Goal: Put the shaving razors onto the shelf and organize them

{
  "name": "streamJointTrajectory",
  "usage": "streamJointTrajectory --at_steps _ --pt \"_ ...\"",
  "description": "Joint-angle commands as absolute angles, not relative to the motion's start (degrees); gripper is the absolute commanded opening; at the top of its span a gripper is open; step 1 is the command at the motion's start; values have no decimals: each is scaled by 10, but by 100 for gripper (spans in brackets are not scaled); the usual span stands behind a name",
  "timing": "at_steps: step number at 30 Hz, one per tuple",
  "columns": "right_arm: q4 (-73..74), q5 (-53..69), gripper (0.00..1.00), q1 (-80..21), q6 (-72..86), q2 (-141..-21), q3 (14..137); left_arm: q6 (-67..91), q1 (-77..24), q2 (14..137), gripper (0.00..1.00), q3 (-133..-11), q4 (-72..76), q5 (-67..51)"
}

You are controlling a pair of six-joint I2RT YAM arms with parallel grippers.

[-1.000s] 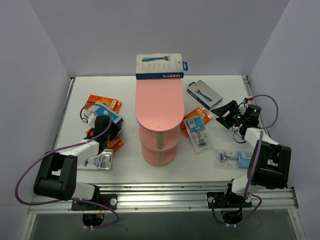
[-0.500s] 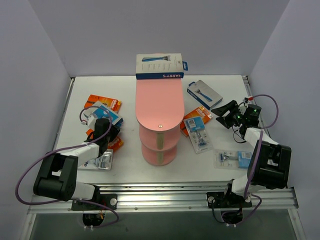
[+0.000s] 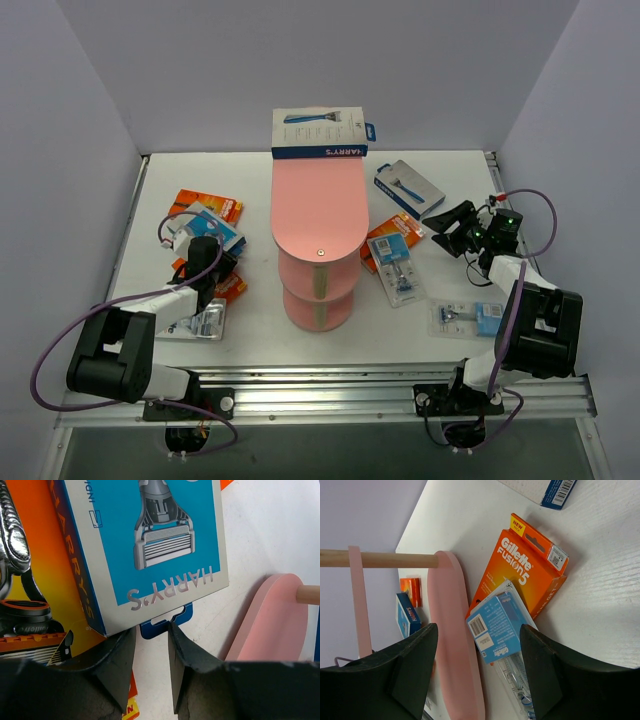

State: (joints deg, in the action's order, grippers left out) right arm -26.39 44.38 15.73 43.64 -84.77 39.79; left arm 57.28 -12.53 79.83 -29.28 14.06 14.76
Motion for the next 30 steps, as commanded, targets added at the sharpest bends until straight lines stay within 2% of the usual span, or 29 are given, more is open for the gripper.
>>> streamJointTrajectory --at_steps 1,9,20,24,30 --pt "-282 454 62 160 435 -838 396 560 -118 803 40 -305 176 160" --pt "-282 454 62 160 435 -837 396 550 -115 820 37 -311 189 163" --pt "-281 453 62 160 435 -836 397 541 -115 756 20 -300 151 186" --pt "-281 452 62 160 435 -834 398 524 -115 725 8 -308 122 198" --pt "-279 453 62 160 432 -834 399 506 -114 672 2 -328 62 197"
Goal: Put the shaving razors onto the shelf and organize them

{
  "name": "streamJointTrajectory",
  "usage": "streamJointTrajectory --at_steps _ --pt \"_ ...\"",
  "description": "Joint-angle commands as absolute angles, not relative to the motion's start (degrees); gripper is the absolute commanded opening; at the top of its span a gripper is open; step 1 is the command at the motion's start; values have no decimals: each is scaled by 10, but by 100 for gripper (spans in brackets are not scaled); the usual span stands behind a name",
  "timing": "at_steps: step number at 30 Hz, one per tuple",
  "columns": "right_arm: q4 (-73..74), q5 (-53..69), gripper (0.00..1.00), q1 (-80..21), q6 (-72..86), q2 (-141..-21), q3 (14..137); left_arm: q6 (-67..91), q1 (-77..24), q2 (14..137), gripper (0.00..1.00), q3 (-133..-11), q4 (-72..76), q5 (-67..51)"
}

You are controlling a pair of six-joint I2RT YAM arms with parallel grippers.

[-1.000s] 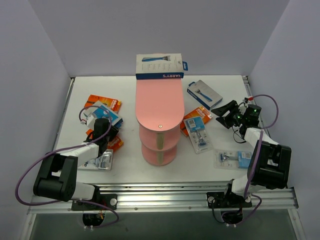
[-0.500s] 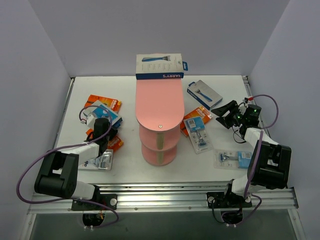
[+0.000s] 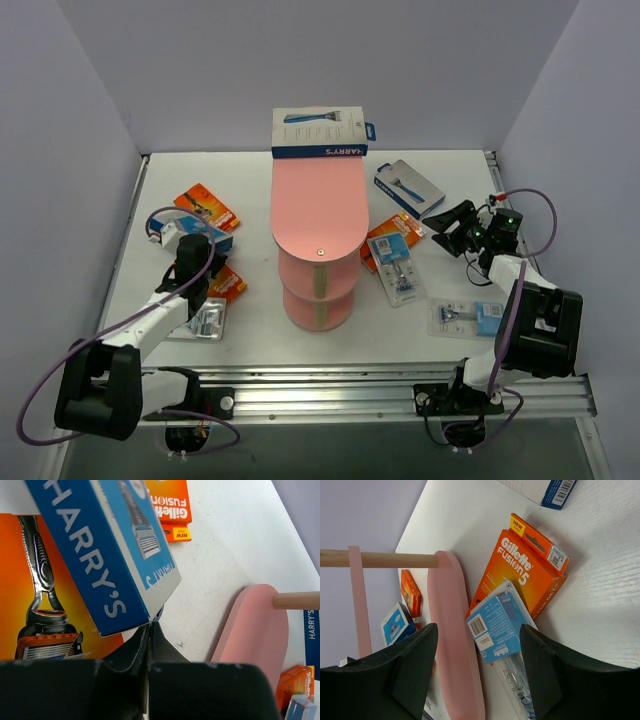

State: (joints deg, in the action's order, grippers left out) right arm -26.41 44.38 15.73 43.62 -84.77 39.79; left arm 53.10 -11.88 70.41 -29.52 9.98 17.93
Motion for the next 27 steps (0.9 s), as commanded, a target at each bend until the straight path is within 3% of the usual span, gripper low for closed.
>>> streamJointTrajectory --at_steps 1,13,27 --pt "-278 454 62 160 432 -834 399 501 -114 665 2 -330 55 192" --pt "-212 439 62 153 389 -811 420 482 -98 527 2 -436 -152 119" --pt "-138 407 62 118 361 -733 438 530 -74 396 2 -548 -260 98"
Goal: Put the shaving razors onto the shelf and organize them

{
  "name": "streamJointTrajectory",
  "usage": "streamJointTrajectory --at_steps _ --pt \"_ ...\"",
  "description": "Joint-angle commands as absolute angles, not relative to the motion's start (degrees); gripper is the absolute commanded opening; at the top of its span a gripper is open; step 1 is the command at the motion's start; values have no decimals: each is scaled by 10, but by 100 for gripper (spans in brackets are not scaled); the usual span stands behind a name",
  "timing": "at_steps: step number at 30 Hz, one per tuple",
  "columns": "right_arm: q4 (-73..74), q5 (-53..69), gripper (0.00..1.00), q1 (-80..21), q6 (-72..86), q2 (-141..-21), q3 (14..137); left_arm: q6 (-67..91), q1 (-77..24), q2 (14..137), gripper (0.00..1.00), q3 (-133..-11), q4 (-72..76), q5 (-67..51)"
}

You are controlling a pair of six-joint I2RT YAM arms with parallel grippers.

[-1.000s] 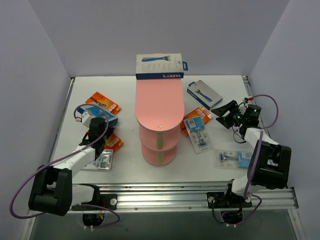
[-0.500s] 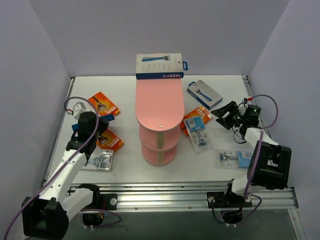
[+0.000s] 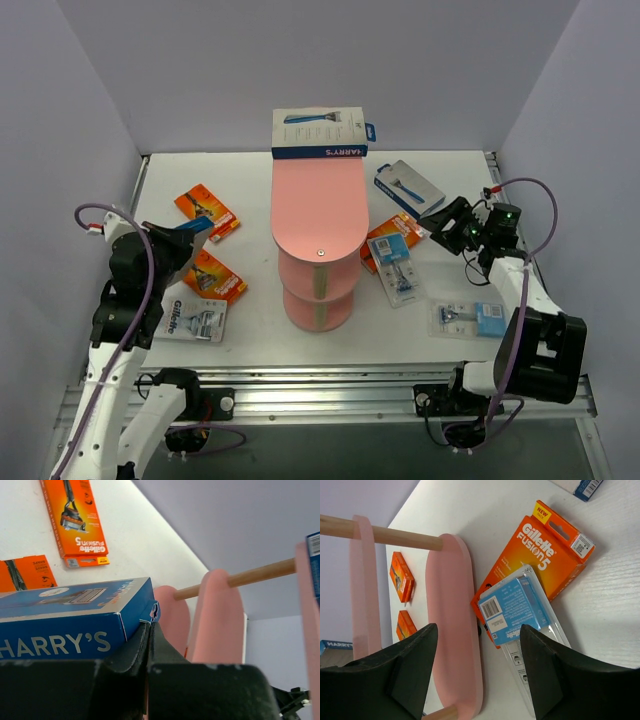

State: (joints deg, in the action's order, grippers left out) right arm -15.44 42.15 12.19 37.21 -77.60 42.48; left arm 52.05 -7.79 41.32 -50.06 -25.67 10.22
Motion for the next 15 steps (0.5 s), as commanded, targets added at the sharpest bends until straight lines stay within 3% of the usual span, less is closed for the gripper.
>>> streamJointTrajectory --at_steps 1,15 --pt "-138 404 63 117 369 -728 430 534 -74 395 2 -557 -266 100" --pt "-105 397 63 111 388 -656 410 613 -76 486 2 -741 -226 64"
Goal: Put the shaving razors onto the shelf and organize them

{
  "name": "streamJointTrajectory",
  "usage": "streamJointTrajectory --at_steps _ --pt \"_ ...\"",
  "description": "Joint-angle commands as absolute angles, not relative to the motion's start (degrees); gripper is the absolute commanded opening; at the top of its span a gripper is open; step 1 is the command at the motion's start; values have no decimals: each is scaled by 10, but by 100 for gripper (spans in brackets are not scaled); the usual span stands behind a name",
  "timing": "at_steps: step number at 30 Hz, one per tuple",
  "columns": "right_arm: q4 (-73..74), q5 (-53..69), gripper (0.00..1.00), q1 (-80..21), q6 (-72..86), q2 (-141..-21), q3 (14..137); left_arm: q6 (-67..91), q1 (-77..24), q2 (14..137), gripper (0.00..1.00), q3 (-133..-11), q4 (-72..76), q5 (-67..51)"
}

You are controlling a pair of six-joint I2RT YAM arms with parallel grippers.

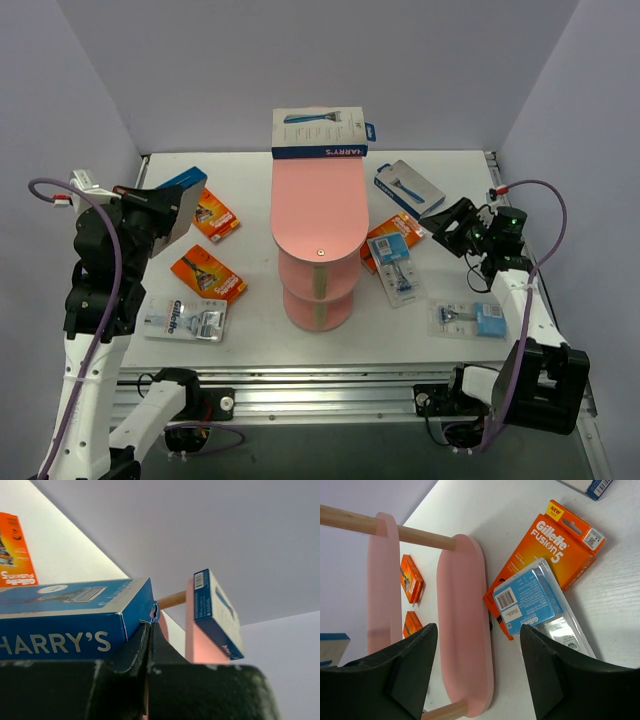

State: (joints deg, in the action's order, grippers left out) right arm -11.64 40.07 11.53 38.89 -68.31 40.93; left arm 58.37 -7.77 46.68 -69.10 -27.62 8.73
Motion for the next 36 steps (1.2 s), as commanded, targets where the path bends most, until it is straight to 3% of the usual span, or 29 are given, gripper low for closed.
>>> streamJointTrajectory --at_steps 1,8,18,36 --pt "-103 398 63 111 388 -653 410 622 -76 490 2 -746 -223 62" --pt "-96 401 63 112 389 -641 408 626 -114 529 2 -804 -209 75" --pt "-89 405 63 112 391 -632 413 585 -257 600 2 -894 -198 184" --pt "-95 406 63 115 390 -642 408 515 -470 664 2 -944 -150 321"
